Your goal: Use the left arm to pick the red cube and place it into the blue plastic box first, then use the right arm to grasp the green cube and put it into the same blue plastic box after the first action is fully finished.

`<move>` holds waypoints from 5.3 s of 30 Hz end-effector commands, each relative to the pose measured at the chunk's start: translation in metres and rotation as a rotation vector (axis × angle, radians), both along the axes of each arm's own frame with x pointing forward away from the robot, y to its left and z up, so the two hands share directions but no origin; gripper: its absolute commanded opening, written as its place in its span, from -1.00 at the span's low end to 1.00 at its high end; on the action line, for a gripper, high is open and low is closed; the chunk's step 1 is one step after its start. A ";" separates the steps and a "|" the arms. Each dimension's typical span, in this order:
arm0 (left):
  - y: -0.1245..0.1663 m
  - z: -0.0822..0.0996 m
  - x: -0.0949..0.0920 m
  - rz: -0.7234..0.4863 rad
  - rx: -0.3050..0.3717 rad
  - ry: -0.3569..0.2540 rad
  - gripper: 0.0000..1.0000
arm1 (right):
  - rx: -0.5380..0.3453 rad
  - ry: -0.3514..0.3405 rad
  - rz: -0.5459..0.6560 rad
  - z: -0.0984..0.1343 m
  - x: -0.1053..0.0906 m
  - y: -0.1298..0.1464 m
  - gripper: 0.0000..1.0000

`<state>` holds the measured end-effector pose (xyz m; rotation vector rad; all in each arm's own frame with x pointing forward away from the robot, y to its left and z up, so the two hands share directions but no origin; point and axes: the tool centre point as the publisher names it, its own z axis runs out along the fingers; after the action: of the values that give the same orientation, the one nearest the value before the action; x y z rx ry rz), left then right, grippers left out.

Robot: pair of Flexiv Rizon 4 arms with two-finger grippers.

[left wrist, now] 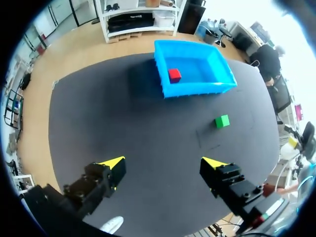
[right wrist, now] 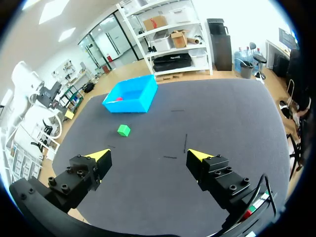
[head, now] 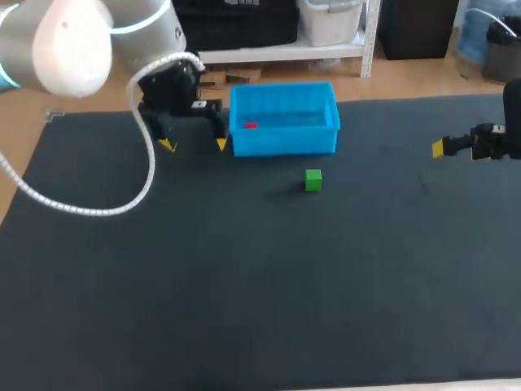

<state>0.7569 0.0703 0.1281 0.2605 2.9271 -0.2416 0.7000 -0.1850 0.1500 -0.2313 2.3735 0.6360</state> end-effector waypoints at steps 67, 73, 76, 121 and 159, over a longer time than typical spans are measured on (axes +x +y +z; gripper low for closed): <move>0.045 0.010 -0.073 -0.260 -0.341 -0.512 1.00 | 0.000 0.000 0.000 0.000 0.000 0.000 1.00; 0.045 0.010 -0.073 -0.260 -0.341 -0.512 1.00 | -0.106 0.080 -0.016 0.012 0.009 -0.001 1.00; 0.045 0.010 -0.073 -0.260 -0.341 -0.512 1.00 | -0.159 0.157 -0.019 0.017 0.023 0.004 1.00; 0.045 0.010 -0.073 -0.260 -0.341 -0.512 1.00 | -0.248 0.474 -0.007 -0.029 0.103 0.096 1.00; 0.045 0.010 -0.073 -0.260 -0.341 -0.512 1.00 | -0.455 0.575 -0.157 -0.094 0.116 0.194 1.00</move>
<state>0.6838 0.1144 0.1395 0.5531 2.3065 -0.5963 0.8321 0.0113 0.0570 -0.0713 3.0848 0.0816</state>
